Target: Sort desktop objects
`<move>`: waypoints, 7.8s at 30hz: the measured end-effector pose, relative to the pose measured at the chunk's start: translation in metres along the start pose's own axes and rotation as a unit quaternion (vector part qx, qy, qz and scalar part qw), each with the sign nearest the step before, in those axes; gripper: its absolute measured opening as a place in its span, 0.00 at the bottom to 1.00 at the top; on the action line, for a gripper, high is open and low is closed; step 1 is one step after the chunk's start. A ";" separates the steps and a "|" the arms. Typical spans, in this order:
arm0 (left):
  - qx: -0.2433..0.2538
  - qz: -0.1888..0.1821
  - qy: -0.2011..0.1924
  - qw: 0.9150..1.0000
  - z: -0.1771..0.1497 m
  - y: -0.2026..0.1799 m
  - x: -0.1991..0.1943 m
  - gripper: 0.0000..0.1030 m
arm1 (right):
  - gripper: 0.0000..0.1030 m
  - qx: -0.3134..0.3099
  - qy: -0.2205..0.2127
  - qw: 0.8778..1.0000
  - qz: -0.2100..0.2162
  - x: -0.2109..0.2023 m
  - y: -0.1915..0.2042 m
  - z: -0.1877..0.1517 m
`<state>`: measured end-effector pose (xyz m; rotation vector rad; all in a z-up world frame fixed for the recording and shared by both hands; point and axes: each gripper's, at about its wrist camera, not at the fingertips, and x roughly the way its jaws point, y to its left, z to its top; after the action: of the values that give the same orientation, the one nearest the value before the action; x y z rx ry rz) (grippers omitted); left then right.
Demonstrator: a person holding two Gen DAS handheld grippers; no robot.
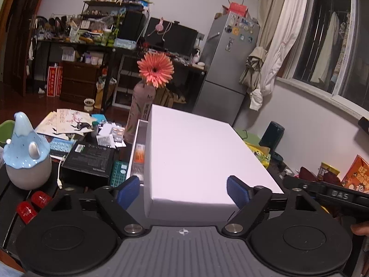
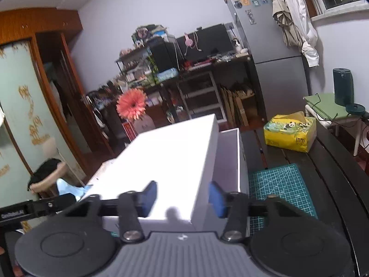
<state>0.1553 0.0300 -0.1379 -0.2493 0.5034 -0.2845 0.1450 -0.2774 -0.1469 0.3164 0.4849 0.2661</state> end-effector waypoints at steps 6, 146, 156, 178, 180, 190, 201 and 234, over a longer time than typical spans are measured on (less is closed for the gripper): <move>-0.032 -0.001 0.017 0.999 0.001 0.006 0.005 0.57 | 0.25 -0.012 0.012 1.000 -0.006 0.010 0.004 -0.001; -0.072 0.069 -0.008 0.995 -0.009 0.008 -0.014 0.81 | 0.39 0.404 0.124 0.873 0.243 0.115 -0.004 -0.069; -0.075 0.070 -0.007 0.995 -0.010 0.009 -0.015 0.81 | 0.39 0.383 0.156 0.871 0.264 0.113 -0.009 -0.055; -0.076 0.069 0.000 0.995 -0.011 0.011 -0.013 0.81 | 0.54 0.398 0.144 0.871 0.250 0.096 -0.039 -0.052; -0.077 0.069 -0.001 0.995 -0.010 0.011 -0.013 0.81 | 0.63 0.412 0.133 0.867 0.246 0.093 -0.041 -0.054; -0.085 0.078 -0.010 0.993 -0.009 0.013 -0.016 0.81 | 0.64 0.452 0.101 0.851 0.249 0.097 -0.016 -0.073; -0.093 0.081 -0.012 0.992 -0.008 0.015 -0.016 0.81 | 0.41 0.441 0.117 0.855 0.246 0.106 -0.006 -0.087; -0.099 0.090 -0.002 0.991 -0.010 0.021 -0.013 0.81 | 0.47 0.396 0.158 0.866 0.259 0.090 -0.059 -0.063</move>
<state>0.1436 0.0523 -0.1472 -0.3953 0.5467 -0.0568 0.2008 -0.2881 -0.2577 1.2355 0.8234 0.6476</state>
